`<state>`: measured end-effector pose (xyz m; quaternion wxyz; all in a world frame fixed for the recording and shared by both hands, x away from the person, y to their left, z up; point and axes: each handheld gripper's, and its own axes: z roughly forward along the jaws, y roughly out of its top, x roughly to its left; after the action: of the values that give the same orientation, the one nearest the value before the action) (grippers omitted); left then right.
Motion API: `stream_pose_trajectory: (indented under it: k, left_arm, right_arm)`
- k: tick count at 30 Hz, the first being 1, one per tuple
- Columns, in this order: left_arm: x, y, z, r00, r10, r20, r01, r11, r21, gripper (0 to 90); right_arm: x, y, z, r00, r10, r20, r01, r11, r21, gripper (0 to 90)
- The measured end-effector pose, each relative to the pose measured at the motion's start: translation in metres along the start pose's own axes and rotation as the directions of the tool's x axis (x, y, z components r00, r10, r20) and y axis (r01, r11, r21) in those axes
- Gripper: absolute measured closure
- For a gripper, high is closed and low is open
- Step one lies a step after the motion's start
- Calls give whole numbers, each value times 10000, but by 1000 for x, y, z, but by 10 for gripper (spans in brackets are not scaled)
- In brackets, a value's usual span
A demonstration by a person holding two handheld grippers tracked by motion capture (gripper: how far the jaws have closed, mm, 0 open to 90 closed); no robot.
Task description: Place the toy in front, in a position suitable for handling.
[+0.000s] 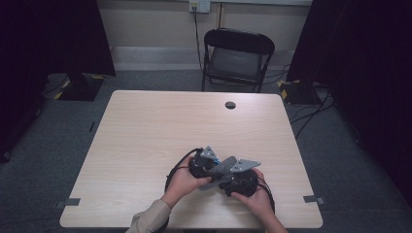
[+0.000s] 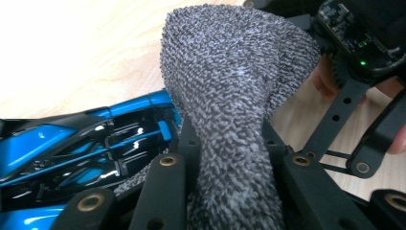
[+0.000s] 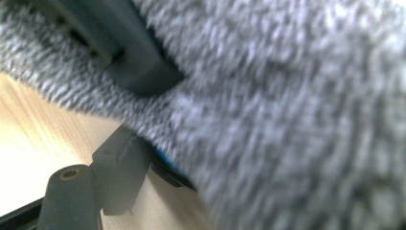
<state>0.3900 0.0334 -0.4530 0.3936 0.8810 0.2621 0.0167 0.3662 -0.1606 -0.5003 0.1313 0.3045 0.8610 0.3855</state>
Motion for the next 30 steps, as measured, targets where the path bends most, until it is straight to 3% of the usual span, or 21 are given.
stream_pose_trajectory:
  k: [4,19,30]
  left_arm:
    - [7,0,-4,9996,-200,-223,198,9998,-61,716]
    - [20,2,-13,9954,-321,-897,325,9995,24,716]
    - [19,1,-10,9966,-403,-725,414,9990,142,716]
  right_arm:
    - [0,0,0,10000,-1,2,1,10000,0,230]
    - [0,0,0,10000,-9,-20,9,10000,-1,234]
    - [1,0,0,10000,44,7,-44,10000,-10,236]
